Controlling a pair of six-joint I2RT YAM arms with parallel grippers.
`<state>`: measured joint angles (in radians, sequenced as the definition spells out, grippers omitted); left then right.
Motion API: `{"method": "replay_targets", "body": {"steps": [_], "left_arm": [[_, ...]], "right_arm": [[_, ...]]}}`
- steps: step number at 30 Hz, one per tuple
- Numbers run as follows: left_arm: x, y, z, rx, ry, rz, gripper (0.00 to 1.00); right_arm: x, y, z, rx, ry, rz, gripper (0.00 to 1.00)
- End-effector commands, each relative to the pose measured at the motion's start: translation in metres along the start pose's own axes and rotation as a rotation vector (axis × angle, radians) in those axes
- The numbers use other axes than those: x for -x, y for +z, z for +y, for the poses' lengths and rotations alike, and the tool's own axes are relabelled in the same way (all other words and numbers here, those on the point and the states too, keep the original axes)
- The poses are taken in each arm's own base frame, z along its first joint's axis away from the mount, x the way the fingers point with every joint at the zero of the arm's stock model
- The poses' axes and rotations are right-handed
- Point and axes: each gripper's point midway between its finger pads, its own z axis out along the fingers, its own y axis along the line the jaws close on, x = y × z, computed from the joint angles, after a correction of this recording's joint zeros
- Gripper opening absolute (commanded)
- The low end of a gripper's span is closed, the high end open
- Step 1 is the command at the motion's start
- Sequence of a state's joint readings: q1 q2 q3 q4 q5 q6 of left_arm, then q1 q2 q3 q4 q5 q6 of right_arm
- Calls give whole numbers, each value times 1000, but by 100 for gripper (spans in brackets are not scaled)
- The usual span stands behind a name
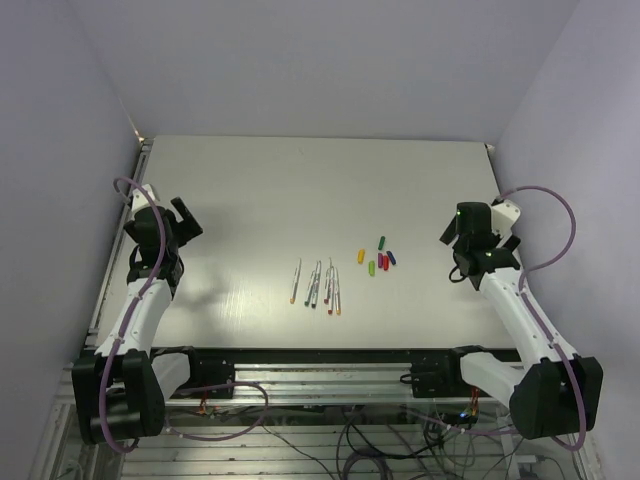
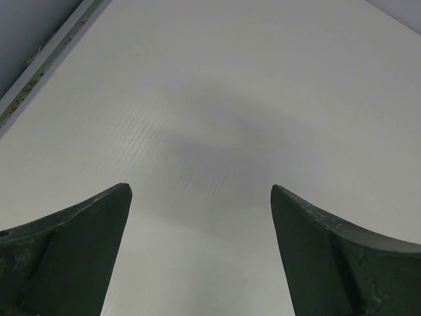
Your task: Insert the pens into the pen caps
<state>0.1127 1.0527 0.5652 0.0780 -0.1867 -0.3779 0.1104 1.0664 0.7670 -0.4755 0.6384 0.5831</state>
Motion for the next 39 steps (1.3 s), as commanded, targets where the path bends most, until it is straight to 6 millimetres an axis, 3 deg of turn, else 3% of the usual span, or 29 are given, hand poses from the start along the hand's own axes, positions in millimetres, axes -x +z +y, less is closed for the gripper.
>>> {"method": "replay_targets", "body": {"steps": [1, 11, 19, 25, 32, 37, 39], "left_arm": [[24, -3, -10, -50, 5, -65, 98], [23, 0, -17, -85, 24, -54, 98], [37, 1, -46, -231, 61, -79, 98], [32, 5, -89, -359, 129, -16, 98], [13, -24, -178, -493, 341, -29, 98], [7, -32, -201, -585, 258, -5, 98], [3, -34, -204, -607, 232, 5, 98]], "right_arm": [[9, -3, 3, 33, 44, -36, 100], [5, -2, 1, 41, -40, -34, 100], [26, -12, -1, 71, 109, -155, 100], [51, -13, 3, 82, 138, -242, 100], [57, -3, 24, 154, 103, -229, 100], [61, 3, 35, 184, 160, -234, 100], [63, 1, 49, 266, 123, -246, 100]]}}
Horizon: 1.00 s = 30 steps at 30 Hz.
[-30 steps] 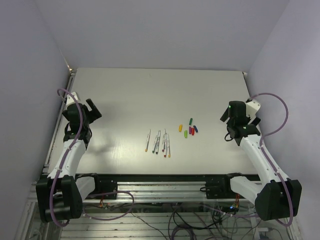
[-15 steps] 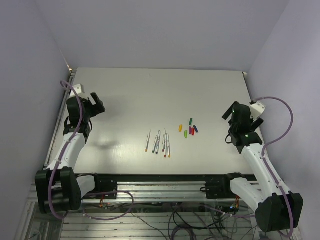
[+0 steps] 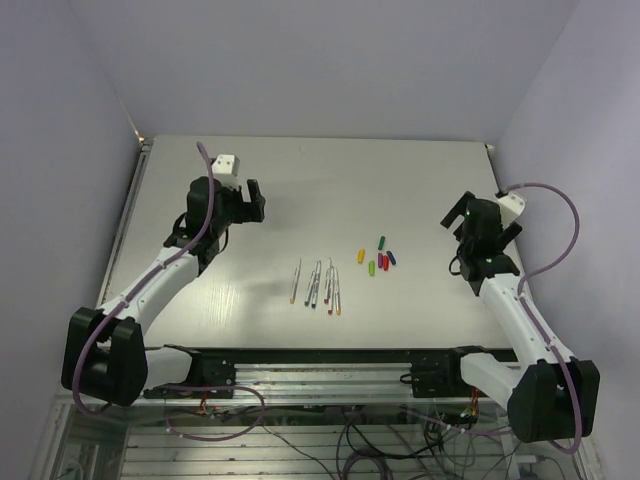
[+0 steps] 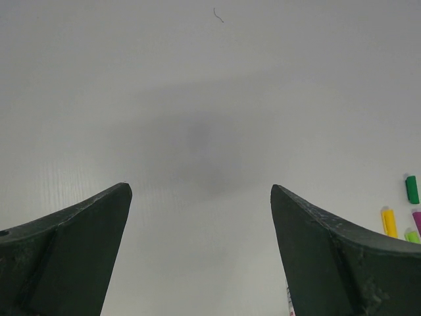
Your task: Insert the pens into the pen caps
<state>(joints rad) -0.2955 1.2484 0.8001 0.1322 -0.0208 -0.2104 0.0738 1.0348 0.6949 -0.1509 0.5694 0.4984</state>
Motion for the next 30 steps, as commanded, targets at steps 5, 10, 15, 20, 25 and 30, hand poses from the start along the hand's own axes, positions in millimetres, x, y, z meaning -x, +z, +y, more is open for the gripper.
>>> {"method": "replay_targets", "body": {"steps": [5, 10, 15, 20, 25, 30], "left_arm": [[4, 7, -6, -15, -103, -15, 98], [-9, 11, -4, -1, -120, 31, 98], [-8, 8, -7, -19, -156, 16, 98], [-13, 4, 18, 42, -322, -2, 98], [-7, -8, 36, 46, -317, -68, 98], [8, -17, 37, 46, -211, -93, 98]], "right_arm": [[0, 1, 70, 340, -47, 59, 88], [-24, -8, 103, 423, -161, 96, 76], [-53, -31, 145, 486, -347, 120, 58], [-77, -53, 181, 644, -294, 188, 10], [-77, -72, 205, 761, -291, 184, 31], [-87, -70, 212, 743, -361, 228, 27]]}}
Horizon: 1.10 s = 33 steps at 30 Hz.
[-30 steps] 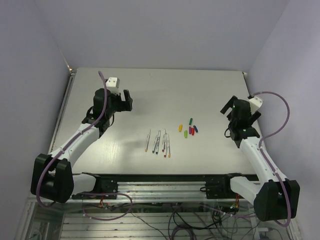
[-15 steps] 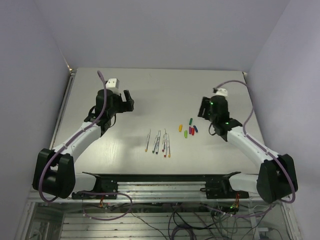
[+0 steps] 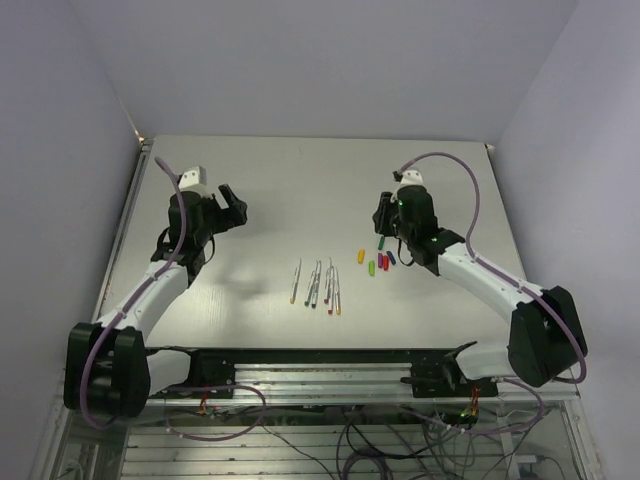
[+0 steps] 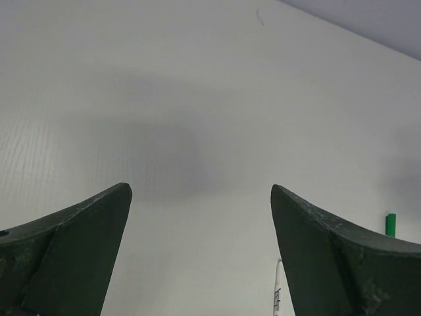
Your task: Insert the pens into the pen caps
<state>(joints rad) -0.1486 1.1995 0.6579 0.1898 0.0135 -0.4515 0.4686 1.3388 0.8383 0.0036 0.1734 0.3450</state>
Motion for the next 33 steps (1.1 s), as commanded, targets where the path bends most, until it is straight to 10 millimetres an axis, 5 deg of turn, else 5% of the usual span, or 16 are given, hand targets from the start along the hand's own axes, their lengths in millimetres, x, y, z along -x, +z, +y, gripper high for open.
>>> {"method": "replay_targets", "body": {"steps": [1, 7, 18, 25, 33], "left_arm": [[33, -9, -20, -74, 88, -80, 98], [27, -17, -32, -76, 150, -76, 98], [1, -20, -57, -104, 122, -22, 98], [-26, -17, -49, -93, 157, 70, 98], [-67, -23, -63, -150, 276, 205, 98]], "right_arm": [[1, 9, 13, 26, -43, 45, 27], [-47, 5, 47, 122, -81, 203, 43], [-95, -18, 74, 169, -168, 337, 36], [-90, -11, 71, 99, -112, 311, 36], [-62, -6, 36, -140, -58, 194, 38]]}}
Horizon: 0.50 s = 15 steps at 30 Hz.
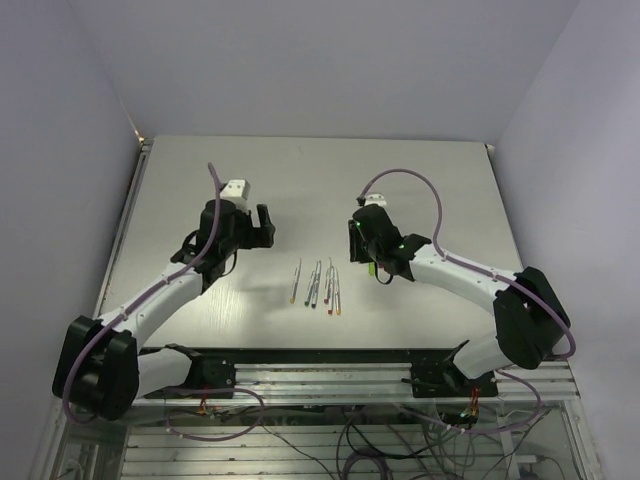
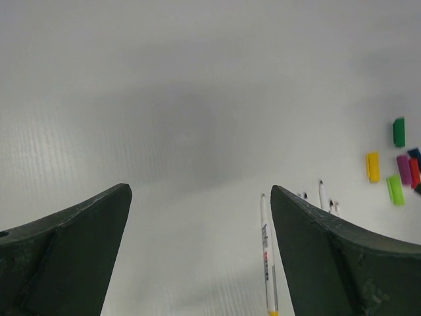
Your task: Insert the pens into the pen caps
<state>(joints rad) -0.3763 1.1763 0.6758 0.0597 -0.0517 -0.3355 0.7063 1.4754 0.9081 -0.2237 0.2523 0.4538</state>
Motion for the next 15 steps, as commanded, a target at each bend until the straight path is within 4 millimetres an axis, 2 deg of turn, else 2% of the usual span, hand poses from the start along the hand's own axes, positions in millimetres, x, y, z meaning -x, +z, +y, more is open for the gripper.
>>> {"method": "replay_targets", "body": {"steps": [1, 5, 6, 7, 8, 10, 13, 15], "left_arm": [[-23, -1, -17, -57, 83, 90, 98], [-42, -4, -35, -96, 143, 177, 98], [-48, -5, -40, -108, 159, 198, 97], [-51, -6, -44, -118, 175, 213, 96], [-56, -7, -48, -125, 191, 231, 95], [-63, -9, -57, -143, 225, 256, 95], [-73, -8, -67, -156, 261, 284, 95], [-81, -7, -72, -157, 264, 308, 93]], "right_arm": [[22, -5, -28, -183, 64, -83, 40], [24, -15, -52, -303, 145, -116, 46], [25, -17, -56, -314, 167, -130, 45], [28, -21, -60, -322, 196, -154, 34], [29, -24, -66, -337, 223, -176, 32], [37, -34, -77, -350, 271, -225, 35], [42, -47, -100, -406, 328, -268, 44], [44, -57, -115, -447, 360, -298, 46]]}}
